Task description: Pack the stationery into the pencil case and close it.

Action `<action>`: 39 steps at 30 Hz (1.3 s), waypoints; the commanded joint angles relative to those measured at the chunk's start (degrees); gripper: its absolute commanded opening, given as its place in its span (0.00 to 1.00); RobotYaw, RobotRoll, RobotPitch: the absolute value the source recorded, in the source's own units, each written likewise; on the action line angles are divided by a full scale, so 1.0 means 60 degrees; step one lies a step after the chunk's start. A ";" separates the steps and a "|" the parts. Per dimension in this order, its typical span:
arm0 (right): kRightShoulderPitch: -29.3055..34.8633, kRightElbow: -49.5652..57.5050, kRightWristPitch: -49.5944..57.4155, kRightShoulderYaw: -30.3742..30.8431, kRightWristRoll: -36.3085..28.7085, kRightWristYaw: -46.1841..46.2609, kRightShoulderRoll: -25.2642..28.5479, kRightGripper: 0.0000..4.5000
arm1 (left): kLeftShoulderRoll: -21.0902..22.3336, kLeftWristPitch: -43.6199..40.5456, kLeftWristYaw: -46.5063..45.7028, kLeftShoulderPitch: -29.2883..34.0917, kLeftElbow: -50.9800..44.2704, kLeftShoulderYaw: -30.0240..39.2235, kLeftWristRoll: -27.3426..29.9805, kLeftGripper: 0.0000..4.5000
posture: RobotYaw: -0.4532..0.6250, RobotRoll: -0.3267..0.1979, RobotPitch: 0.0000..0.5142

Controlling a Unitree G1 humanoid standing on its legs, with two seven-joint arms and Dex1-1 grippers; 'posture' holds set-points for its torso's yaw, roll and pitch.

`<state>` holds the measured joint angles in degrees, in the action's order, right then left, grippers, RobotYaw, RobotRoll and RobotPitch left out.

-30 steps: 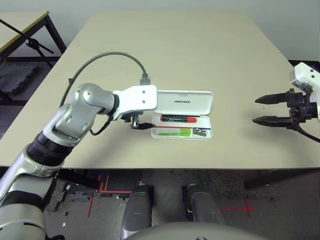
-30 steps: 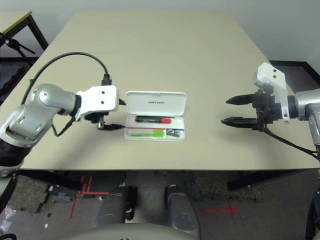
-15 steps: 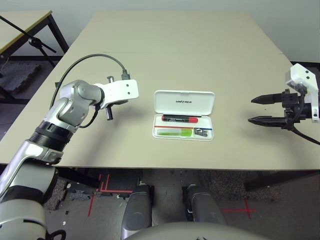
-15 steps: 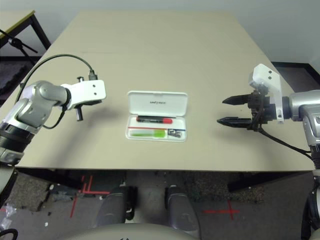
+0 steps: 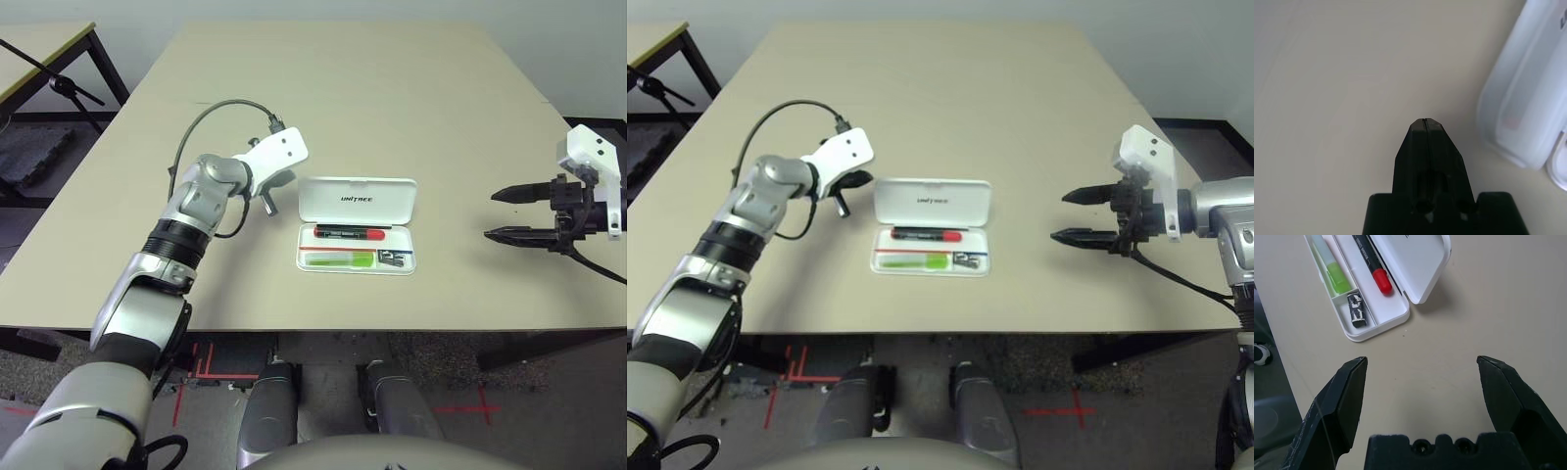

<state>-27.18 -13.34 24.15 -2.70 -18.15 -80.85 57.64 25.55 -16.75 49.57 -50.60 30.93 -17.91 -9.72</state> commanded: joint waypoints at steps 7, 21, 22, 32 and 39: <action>0.0101 0.0126 -0.0010 0.0121 0.0037 0.0086 -0.0026 1.00 | -0.0032 -0.0434 0.0837 0.0317 -0.1065 0.0007 0.0467 0.01 | 0.40 0.62 0.15; 0.0079 0.0079 -0.0096 0.0271 0.0163 0.0136 -0.0081 1.00 | 0.0570 -0.0974 0.2909 0.1532 -0.4091 -0.0443 0.1333 0.01 | 0.40 0.62 0.15; 0.0062 0.0061 -0.0108 0.0297 0.0178 0.0139 -0.0084 1.00 | 0.0565 -0.1042 0.2952 0.1609 -0.4256 -0.0504 0.1336 0.01 | 0.40 0.62 0.15; -0.0162 -0.0259 -0.0340 0.0548 0.0317 0.0137 -0.0174 1.00 | 0.0212 -0.1094 0.2595 0.1909 -0.4453 -0.1232 0.0990 0.01 | 0.41 0.62 0.14; -0.0252 -0.0420 -0.0484 0.0642 0.0504 0.0113 -0.0269 1.00 | -0.0079 -0.1262 0.2578 0.2204 -0.4635 -0.1551 0.0949 0.01 | 0.41 0.62 0.13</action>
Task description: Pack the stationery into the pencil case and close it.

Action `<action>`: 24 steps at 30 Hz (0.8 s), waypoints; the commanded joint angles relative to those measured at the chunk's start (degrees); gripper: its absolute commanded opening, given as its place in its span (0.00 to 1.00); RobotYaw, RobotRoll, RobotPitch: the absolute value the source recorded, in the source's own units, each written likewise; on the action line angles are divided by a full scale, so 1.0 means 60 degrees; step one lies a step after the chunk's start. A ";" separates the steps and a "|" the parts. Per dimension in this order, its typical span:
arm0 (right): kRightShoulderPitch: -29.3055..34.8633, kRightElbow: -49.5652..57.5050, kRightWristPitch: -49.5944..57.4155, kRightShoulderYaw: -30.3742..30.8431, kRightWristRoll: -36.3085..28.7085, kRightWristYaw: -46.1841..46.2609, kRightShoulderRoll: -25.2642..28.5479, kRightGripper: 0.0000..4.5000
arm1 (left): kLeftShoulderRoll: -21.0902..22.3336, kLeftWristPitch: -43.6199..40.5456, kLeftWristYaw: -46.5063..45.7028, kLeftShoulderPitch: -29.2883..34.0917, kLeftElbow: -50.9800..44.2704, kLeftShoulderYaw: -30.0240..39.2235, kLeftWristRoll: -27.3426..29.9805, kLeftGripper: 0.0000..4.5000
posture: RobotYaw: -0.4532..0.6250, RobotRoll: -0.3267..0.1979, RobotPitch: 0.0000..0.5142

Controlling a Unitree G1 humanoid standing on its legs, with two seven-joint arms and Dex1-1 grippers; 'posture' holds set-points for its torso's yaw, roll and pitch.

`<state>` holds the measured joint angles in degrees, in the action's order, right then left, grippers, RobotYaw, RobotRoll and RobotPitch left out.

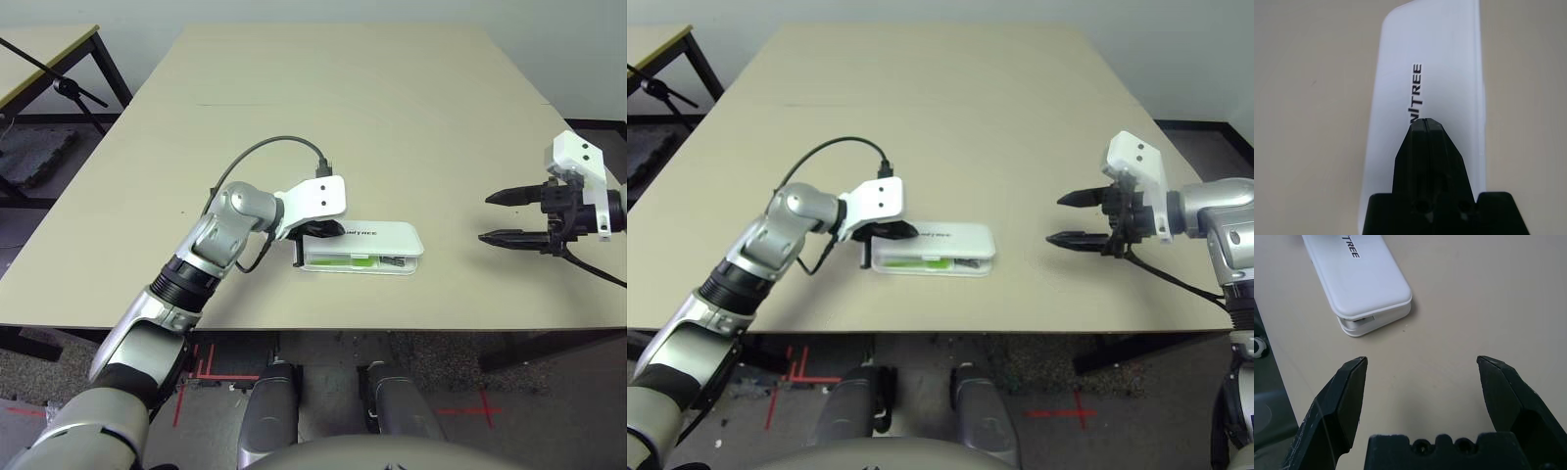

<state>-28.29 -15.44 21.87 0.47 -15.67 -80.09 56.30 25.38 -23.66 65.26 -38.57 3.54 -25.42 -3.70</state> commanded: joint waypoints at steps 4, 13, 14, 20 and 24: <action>-0.0071 -0.0092 -0.0139 0.0134 0.0118 -0.0011 -0.0060 1.00 | 0.0017 -0.0050 -0.0005 0.0308 -0.0006 -0.0519 -0.0190 0.01 | 0.41 0.62 0.13; -0.0121 -0.0245 -0.0251 0.0177 0.0209 0.0017 -0.0103 1.00 | 0.0142 0.0284 0.0064 0.0617 0.0837 -0.0731 -0.0332 0.01 | 0.40 0.62 0.13; -0.0118 -0.0245 -0.0257 0.0181 0.0212 0.0017 -0.0103 1.00 | 0.0153 0.0294 0.0066 0.0651 0.0845 -0.0742 -0.0338 0.01 | 0.41 0.62 0.12; -0.0190 -0.0331 -0.0331 0.0212 0.0258 0.0167 -0.0233 1.00 | -0.0048 0.0304 -0.0414 0.0670 0.0817 -0.0223 -0.0103 0.01 | 0.41 0.62 0.13; -0.0361 -0.0657 -0.0519 -0.0006 0.0252 0.0640 -0.0569 1.00 | -0.0344 0.0402 -0.1177 0.0546 0.0853 0.0775 0.0344 0.01 | 0.41 0.62 0.15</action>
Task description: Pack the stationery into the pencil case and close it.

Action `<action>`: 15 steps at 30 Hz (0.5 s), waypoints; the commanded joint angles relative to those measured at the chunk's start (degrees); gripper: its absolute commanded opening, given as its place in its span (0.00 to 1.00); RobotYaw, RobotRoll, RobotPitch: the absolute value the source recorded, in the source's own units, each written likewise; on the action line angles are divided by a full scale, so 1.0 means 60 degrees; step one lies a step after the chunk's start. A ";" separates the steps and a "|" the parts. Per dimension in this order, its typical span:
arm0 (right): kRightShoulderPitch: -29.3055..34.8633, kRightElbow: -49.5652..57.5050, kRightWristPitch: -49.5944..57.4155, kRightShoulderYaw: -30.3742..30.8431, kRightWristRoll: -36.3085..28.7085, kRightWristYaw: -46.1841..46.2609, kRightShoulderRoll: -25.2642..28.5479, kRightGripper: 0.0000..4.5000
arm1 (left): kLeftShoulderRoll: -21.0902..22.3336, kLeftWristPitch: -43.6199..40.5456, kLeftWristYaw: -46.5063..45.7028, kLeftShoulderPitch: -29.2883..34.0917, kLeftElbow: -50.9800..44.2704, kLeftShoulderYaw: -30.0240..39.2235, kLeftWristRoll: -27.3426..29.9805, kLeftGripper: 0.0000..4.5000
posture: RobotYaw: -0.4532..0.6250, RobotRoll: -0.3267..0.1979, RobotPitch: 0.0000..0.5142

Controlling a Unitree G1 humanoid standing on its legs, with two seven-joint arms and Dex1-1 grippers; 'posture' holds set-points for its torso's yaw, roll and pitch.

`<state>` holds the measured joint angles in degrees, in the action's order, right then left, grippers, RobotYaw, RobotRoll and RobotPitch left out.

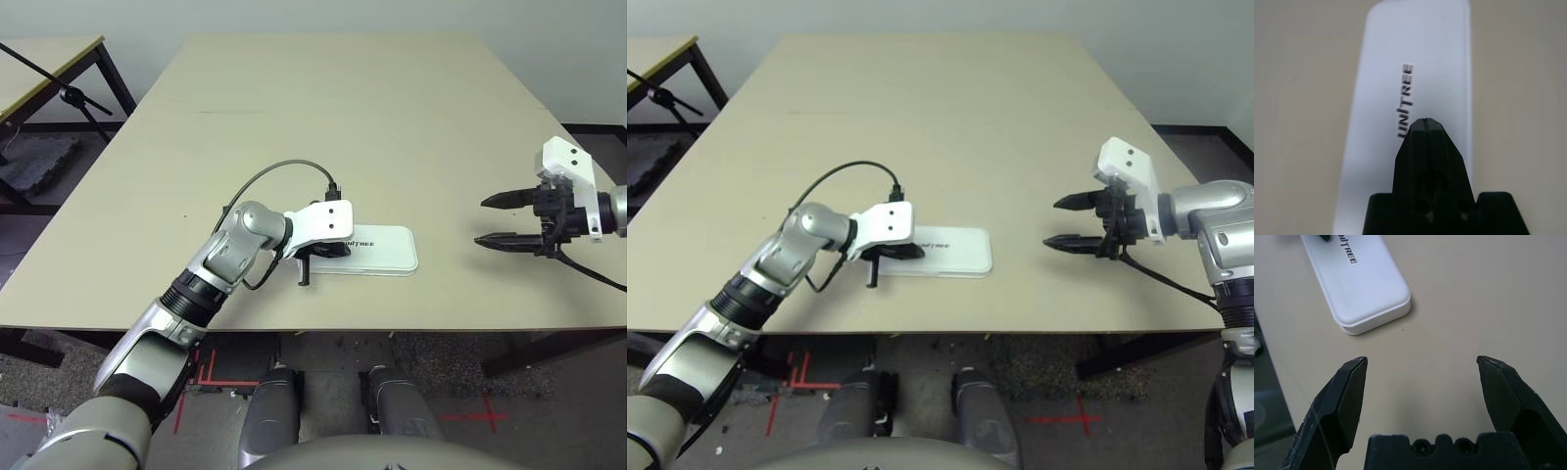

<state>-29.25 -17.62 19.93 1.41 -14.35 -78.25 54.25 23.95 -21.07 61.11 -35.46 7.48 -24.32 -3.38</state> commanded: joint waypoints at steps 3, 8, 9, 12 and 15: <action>-0.0577 -0.0990 -0.0500 -0.0580 -0.0038 0.1323 -0.0848 1.00 | -0.0276 0.0352 -0.1120 0.0037 0.0318 0.1707 0.0887 0.20 | 0.41 0.62 0.16; -0.1006 -0.2097 -0.1175 -0.1686 -0.0216 0.3269 -0.1824 1.00 | -0.0604 0.1284 -0.2789 0.0059 0.1097 0.3790 0.1696 0.63 | 0.42 0.62 0.18; -0.1009 -0.2249 -0.1277 -0.1860 -0.0238 0.3533 -0.1928 1.00 | -0.0554 0.1391 -0.3044 0.0078 0.1305 0.4079 0.1755 0.70 | 0.42 0.62 0.18; -0.0875 -0.2762 -0.1930 -0.2471 -0.0272 0.4671 -0.2398 1.00 | -0.0360 0.2022 -0.4297 0.0081 0.2442 0.5405 0.2019 0.97 | 0.43 0.62 0.19; -0.0892 -0.3266 -0.2371 -0.2835 -0.0282 0.5470 -0.2755 1.00 | -0.0315 0.2912 -0.5165 -0.0043 0.3585 0.6196 0.2140 0.99 | 0.43 0.62 0.19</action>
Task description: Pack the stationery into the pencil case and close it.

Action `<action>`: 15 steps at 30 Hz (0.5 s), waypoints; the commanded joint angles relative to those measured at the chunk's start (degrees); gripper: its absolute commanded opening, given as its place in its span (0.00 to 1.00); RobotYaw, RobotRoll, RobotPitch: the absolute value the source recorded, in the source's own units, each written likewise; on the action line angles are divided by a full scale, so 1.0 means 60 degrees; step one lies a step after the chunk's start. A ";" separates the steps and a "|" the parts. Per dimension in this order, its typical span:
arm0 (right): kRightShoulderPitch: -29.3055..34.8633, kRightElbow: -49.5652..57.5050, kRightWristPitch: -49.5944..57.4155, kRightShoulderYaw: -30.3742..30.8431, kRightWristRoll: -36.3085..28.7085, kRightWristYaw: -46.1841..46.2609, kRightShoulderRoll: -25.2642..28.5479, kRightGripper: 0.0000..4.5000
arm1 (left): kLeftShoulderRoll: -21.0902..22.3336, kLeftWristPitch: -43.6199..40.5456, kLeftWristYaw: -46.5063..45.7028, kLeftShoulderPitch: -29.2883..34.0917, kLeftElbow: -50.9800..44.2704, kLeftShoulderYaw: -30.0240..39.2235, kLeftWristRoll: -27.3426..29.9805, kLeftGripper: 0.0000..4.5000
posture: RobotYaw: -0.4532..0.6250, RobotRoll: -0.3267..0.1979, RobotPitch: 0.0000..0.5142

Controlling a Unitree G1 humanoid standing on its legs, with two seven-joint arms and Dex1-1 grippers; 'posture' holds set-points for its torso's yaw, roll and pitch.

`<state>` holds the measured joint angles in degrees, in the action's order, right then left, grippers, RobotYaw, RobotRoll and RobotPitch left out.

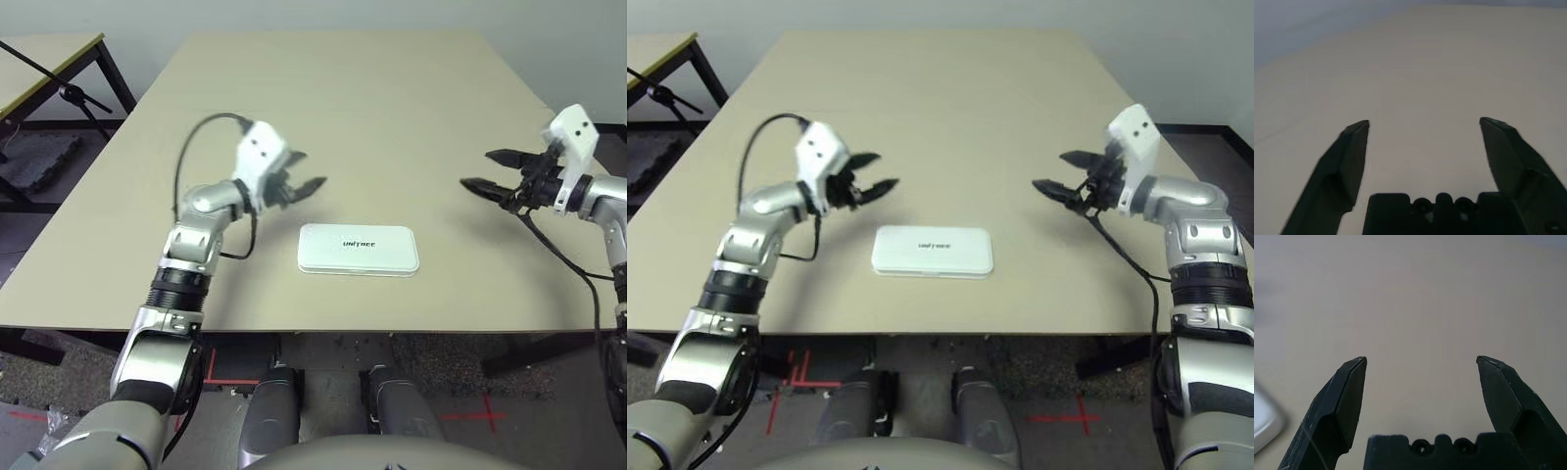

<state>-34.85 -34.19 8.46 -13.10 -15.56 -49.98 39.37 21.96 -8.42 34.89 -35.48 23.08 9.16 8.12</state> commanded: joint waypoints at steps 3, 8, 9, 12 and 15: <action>0.0028 -0.1237 -0.1027 -0.0978 -0.0158 0.2036 -0.0813 1.00 | 0.0212 0.1869 -0.1930 -0.0207 0.2570 0.1401 0.0244 0.99 | 0.44 0.62 0.20; 0.0013 -0.2160 -0.1949 -0.1501 -0.0082 0.3604 -0.1326 1.00 | 0.0490 0.3046 -0.2826 -0.0516 0.4155 0.1884 0.0269 0.99 | 0.45 0.62 0.21; -0.0006 -0.2355 -0.2105 -0.1562 -0.0057 0.3862 -0.1367 1.00 | 0.0524 0.3202 -0.2930 -0.0564 0.4365 0.1936 0.0279 0.99 | 0.45 0.62 0.22; -0.0090 -0.2953 -0.2631 -0.1747 -0.0019 0.4684 -0.1439 1.00 | 0.0633 0.3694 -0.3242 -0.0660 0.4927 0.2045 0.0283 0.99 | 0.45 0.62 0.22; -0.0221 -0.3584 -0.3047 -0.1892 -0.0014 0.5369 -0.1407 1.00 | 0.0670 0.4024 -0.3487 -0.0717 0.5232 0.2112 0.0293 0.99 | 0.45 0.62 0.23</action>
<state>-35.44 -53.66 -8.01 -23.43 -15.68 -19.87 30.88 25.72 14.30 14.90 -39.17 52.90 21.51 9.38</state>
